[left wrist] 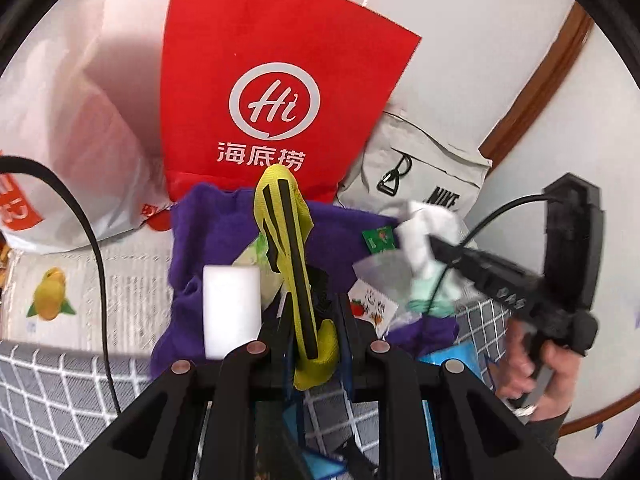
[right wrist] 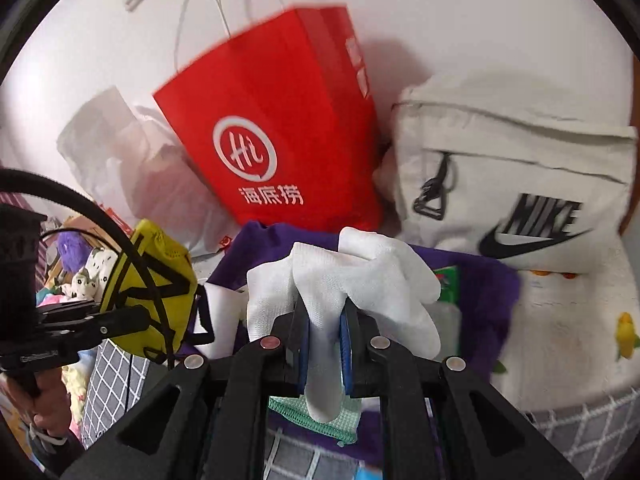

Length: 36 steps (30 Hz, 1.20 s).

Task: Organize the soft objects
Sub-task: 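Lower the white gloves onto the towel and open the right tool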

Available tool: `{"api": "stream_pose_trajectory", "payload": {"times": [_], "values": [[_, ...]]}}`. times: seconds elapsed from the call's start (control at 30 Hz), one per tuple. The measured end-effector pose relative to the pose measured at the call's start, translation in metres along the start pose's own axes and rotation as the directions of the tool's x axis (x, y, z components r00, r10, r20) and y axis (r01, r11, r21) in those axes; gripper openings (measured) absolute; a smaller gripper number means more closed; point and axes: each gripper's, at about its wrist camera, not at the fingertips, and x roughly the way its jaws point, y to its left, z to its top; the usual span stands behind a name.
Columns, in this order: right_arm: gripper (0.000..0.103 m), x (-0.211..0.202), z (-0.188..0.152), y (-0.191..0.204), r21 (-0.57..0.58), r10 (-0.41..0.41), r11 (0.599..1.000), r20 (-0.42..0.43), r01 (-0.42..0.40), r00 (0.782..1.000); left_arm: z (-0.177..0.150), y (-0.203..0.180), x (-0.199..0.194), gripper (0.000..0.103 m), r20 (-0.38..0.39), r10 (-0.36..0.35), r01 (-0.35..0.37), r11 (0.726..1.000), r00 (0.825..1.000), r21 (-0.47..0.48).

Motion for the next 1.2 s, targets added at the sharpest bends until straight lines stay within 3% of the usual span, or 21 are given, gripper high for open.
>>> {"api": "stream_pose_trajectory", "payload": {"times": [0.13, 0.43, 0.53, 0.63, 0.7, 0.8, 1.0, 1.2], "values": [[0.013, 0.034, 0.008, -0.003, -0.006, -0.022, 1.0, -0.014, 0.022, 1.0, 0.011, 0.006, 0.02, 0.017, -0.003, -0.005, 0.005, 1.0, 1.0, -0.019], [0.013, 0.087, -0.002, -0.024, 0.051, -0.043, 0.997, -0.172, 0.052, 0.984, 0.013, 0.02, 0.047, 0.017, -0.008, -0.022, 0.022, 0.999, 1.0, -0.037], [0.017, 0.096, -0.006, -0.033, 0.071, -0.056, 0.995, -0.216, 0.073, 0.975, 0.018, 0.024, 0.053, 0.017, -0.013, -0.02, 0.02, 0.999, 1.0, -0.047], [0.034, 0.098, -0.009, -0.038, 0.095, -0.042, 0.993, -0.247, 0.067, 0.968, 0.02, 0.023, 0.054, 0.017, -0.017, -0.037, 0.036, 0.998, 0.999, -0.049], [0.048, 0.092, -0.008, -0.038, 0.105, -0.021, 0.993, -0.245, 0.048, 0.969, 0.02, 0.021, 0.054, 0.017, -0.017, -0.051, 0.051, 0.998, 0.999, -0.042], [0.056, 0.077, -0.004, -0.035, 0.09, -0.004, 0.996, -0.221, 0.025, 0.975, 0.02, 0.017, 0.055, 0.017, -0.003, -0.064, 0.064, 0.997, 0.998, -0.053], [0.059, 0.041, 0.004, -0.036, 0.022, -0.08, 0.996, -0.164, 0.085, 0.983, 0.02, 0.008, 0.073, 0.017, -0.042, -0.084, 0.082, 0.995, 0.996, -0.051], [0.059, 0.003, 0.012, -0.049, 0.042, -0.08, 0.996, -0.087, 0.084, 0.993, 0.032, -0.002, 0.094, 0.017, -0.095, -0.128, 0.118, 0.988, 0.987, -0.104]]}}
